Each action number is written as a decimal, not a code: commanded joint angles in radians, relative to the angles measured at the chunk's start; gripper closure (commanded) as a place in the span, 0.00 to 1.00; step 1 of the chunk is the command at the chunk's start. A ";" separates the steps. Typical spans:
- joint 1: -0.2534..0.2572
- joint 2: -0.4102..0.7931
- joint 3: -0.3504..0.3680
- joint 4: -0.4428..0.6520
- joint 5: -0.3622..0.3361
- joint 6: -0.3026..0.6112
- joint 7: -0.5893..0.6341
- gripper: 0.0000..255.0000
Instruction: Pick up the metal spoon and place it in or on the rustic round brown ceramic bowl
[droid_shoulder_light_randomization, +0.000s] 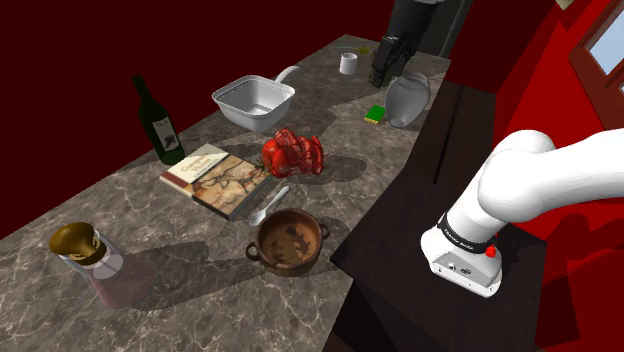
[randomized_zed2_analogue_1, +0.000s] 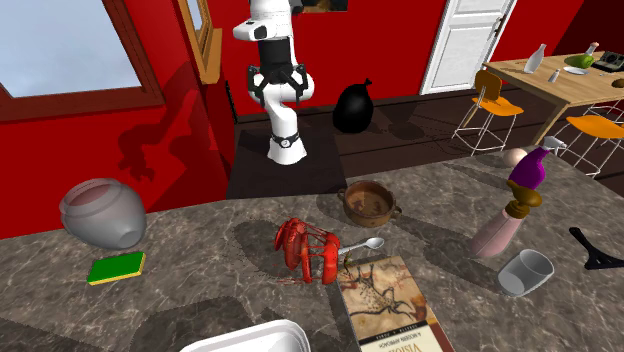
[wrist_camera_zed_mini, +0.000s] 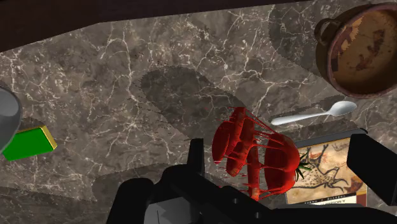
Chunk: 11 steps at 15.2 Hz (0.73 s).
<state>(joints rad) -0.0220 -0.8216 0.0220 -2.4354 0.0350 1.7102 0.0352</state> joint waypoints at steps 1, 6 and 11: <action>0.000 0.000 0.000 0.000 0.000 0.000 0.000 0.00; 0.032 0.070 0.068 -0.083 0.034 0.164 0.048 0.00; 0.060 0.181 0.139 -0.134 0.060 0.335 0.099 0.00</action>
<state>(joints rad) 0.0328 -0.6639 0.1469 -2.5623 0.0909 2.0104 0.1238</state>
